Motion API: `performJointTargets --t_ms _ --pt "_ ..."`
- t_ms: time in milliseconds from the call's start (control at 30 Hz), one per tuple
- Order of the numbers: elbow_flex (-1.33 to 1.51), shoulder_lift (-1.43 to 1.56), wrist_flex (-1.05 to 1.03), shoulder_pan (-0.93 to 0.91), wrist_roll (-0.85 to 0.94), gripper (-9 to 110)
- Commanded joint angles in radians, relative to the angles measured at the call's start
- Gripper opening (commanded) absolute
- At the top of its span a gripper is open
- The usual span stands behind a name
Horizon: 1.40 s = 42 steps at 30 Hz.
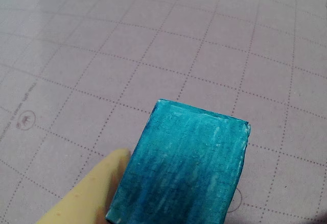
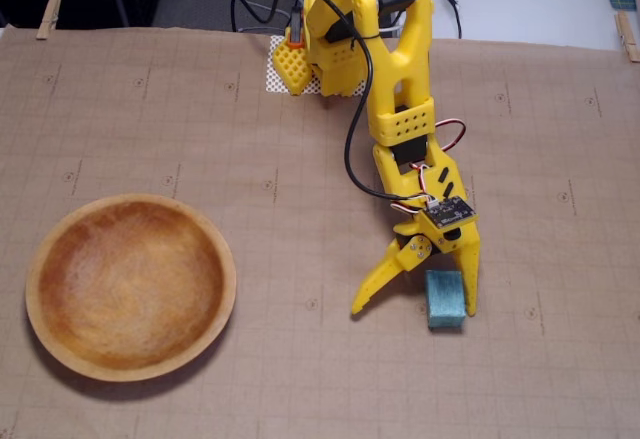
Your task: Grasp a blue block and put it in the bowl.
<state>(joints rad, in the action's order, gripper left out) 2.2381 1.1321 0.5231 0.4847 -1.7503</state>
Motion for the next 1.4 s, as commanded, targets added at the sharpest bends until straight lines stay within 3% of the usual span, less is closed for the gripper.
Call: performJointTargets --t_ms 0,400,833,1367 --pt "-0.043 0.029 0.009 0.014 0.009 63" --pt "-0.038 0.028 0.008 0.014 0.005 52" --pt "-0.034 0.029 0.008 0.012 0.011 33" --pt "-0.028 0.029 0.008 0.015 0.009 30"
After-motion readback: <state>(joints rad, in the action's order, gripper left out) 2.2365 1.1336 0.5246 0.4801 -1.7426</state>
